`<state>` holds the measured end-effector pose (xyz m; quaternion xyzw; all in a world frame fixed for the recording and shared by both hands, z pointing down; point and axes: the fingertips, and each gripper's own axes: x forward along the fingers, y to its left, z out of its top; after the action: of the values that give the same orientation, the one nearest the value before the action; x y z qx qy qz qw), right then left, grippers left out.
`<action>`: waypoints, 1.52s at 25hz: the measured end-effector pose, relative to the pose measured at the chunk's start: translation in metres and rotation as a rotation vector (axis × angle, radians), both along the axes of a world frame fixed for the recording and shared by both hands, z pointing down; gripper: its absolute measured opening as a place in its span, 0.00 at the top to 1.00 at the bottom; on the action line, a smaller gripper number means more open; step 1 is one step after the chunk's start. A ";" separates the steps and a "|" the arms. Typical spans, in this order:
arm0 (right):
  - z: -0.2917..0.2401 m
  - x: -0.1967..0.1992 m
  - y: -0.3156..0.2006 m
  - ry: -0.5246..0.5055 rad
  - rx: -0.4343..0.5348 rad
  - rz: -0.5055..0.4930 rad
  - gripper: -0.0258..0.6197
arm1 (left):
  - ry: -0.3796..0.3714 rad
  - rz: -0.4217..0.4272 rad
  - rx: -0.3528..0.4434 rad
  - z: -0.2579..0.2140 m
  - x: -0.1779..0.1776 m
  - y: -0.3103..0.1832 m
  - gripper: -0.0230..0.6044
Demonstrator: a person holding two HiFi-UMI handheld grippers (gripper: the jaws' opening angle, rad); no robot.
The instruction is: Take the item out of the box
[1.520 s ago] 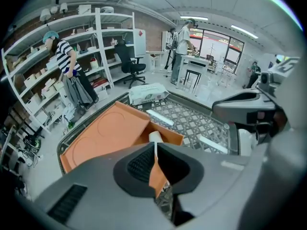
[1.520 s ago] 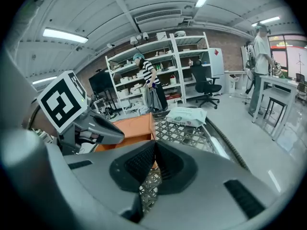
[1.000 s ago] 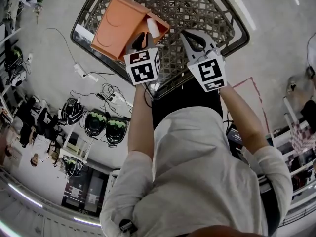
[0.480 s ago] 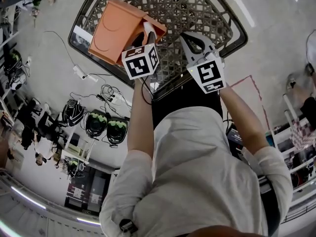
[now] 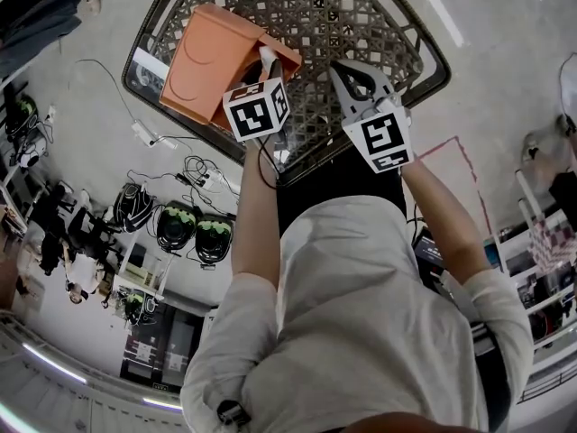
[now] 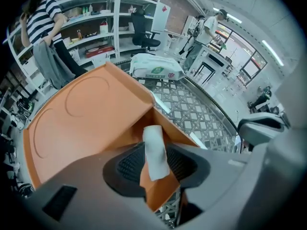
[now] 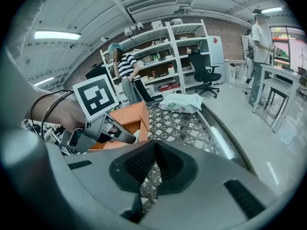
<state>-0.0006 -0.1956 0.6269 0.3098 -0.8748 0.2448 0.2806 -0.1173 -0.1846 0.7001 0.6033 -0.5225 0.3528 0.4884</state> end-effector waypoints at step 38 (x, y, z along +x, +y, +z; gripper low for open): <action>0.009 0.019 0.007 0.003 -0.027 0.028 0.96 | -0.007 0.010 -0.074 0.032 0.000 0.003 0.75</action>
<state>0.0183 -0.1886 0.6360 0.3186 -0.8665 0.2601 0.2827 -0.1169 -0.1819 0.7318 0.5862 -0.5077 0.3763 0.5070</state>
